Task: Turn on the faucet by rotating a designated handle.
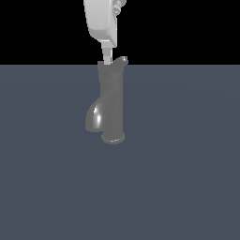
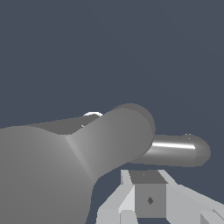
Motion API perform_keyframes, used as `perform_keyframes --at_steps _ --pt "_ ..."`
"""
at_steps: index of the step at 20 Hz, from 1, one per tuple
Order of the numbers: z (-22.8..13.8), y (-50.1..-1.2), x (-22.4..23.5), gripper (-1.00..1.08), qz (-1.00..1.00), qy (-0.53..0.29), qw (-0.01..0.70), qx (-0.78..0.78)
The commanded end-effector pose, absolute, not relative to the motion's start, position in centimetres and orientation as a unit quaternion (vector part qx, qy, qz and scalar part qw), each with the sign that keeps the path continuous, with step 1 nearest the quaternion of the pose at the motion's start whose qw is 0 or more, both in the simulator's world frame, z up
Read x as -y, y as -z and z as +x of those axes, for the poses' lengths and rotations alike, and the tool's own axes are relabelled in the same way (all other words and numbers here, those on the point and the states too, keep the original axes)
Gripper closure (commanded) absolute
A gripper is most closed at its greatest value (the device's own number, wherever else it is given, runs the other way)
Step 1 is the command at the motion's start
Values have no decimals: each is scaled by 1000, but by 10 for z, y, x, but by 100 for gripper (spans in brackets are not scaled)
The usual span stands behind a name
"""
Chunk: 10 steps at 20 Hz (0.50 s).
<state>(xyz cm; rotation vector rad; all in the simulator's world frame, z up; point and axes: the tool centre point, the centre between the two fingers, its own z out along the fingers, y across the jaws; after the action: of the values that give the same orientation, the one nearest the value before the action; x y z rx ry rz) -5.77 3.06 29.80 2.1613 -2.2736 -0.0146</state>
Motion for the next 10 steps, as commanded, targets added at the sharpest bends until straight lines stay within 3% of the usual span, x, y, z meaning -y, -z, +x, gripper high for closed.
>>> perform_keyframes --at_steps 1,4,5,10 --pt "-49 -298 22 108 660 0 0 751" --pt "-46 -298 31 108 658 0 0 753" --pt "-51 -298 -16 108 687 6 -1 727" --pt "-40 -298 -5 108 682 5 -1 731"
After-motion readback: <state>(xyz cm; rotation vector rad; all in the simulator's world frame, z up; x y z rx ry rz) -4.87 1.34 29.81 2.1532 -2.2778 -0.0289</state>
